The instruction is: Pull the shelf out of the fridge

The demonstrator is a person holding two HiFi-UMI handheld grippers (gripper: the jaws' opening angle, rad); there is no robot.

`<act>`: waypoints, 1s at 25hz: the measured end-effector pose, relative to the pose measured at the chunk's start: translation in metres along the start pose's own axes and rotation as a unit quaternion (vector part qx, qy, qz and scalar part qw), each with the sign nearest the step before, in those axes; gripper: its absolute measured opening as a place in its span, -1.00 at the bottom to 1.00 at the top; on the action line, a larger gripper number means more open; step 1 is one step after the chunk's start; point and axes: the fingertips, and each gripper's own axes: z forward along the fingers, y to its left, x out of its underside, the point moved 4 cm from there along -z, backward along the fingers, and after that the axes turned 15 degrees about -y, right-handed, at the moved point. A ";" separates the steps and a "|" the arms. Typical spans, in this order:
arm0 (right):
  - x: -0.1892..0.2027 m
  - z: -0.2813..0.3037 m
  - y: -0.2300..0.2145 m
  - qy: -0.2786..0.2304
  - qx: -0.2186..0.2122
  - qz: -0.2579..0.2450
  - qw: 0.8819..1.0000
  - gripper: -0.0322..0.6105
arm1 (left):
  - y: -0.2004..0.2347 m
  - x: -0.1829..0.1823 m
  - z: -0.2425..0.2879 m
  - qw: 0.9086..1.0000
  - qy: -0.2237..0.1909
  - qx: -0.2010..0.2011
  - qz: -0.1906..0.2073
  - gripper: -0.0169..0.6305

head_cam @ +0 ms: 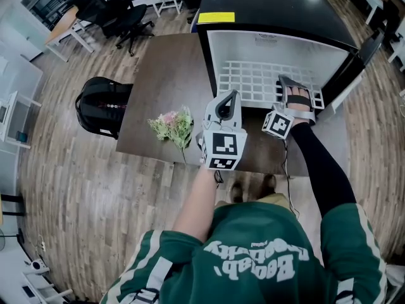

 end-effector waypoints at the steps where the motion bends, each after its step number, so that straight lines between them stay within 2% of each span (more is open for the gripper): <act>1: 0.000 -0.001 0.000 0.000 0.000 0.000 1.000 -0.45 | 0.000 0.000 0.000 1.000 0.000 0.000 0.000 -0.90; 14: -0.003 -0.008 0.001 -0.003 0.004 0.003 1.000 -0.45 | -0.002 -0.007 -0.002 1.000 -0.002 0.000 0.006 -0.90; 19: -0.007 -0.023 0.008 -0.004 0.009 0.005 1.000 -0.45 | -0.013 -0.019 -0.013 1.000 -0.010 0.000 0.018 -0.90; 25: -0.008 -0.021 0.005 -0.010 0.001 0.010 1.000 -0.45 | -0.026 -0.027 -0.014 1.000 -0.003 0.001 0.027 -0.90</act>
